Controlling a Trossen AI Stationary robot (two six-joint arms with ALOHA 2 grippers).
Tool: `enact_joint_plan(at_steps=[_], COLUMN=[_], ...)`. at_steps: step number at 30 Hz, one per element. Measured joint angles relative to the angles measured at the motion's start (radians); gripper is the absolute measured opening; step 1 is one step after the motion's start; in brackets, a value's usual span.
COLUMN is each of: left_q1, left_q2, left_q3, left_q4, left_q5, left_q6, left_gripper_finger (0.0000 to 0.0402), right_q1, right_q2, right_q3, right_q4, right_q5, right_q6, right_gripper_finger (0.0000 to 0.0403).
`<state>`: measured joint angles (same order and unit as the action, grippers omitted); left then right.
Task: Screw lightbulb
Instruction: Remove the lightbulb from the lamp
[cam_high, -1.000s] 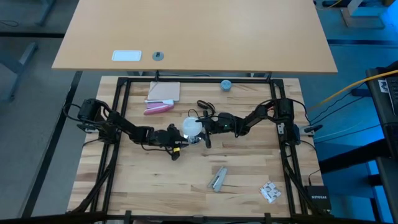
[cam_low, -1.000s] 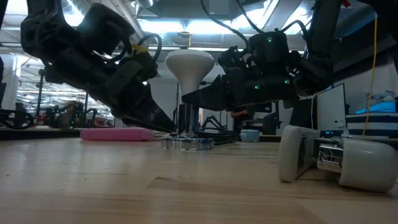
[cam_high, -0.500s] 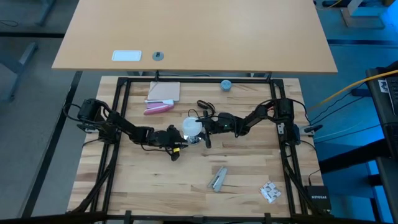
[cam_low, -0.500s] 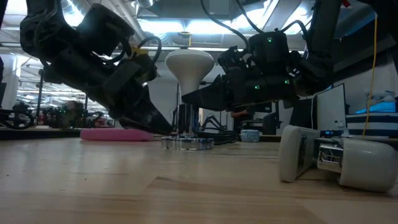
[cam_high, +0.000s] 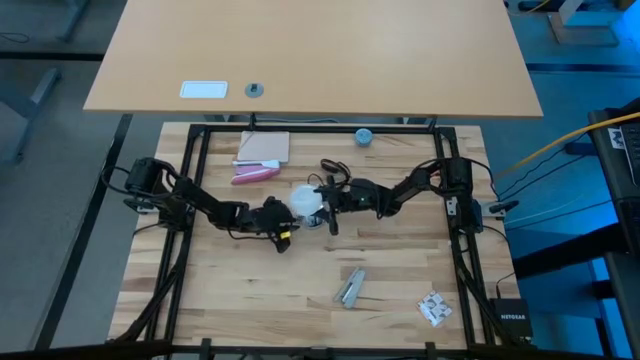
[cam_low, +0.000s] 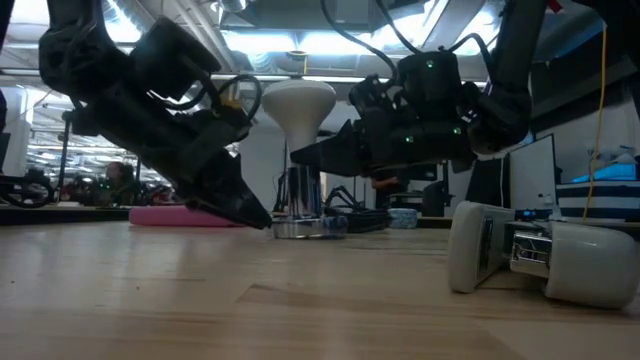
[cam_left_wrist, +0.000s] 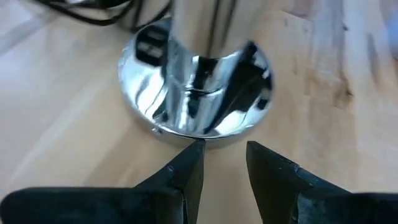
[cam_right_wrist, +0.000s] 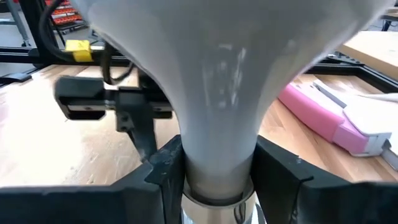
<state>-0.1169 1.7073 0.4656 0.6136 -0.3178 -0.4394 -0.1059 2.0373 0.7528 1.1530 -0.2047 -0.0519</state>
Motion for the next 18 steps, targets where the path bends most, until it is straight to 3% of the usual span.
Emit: enact_joint_plan(at_steps=[18], left_q1=[0.084], left_q2=[0.000], left_q3=[0.000], left_q4=[0.002], left_q5=[-0.003], left_q6=[0.069], left_gripper_finger=[0.0115], right_q1=[-0.001], right_q2=[-0.003], right_q3=[0.022], right_q4=[-0.053], right_q5=[-0.027], right_q6=[-0.001], right_gripper_finger=[0.0162])
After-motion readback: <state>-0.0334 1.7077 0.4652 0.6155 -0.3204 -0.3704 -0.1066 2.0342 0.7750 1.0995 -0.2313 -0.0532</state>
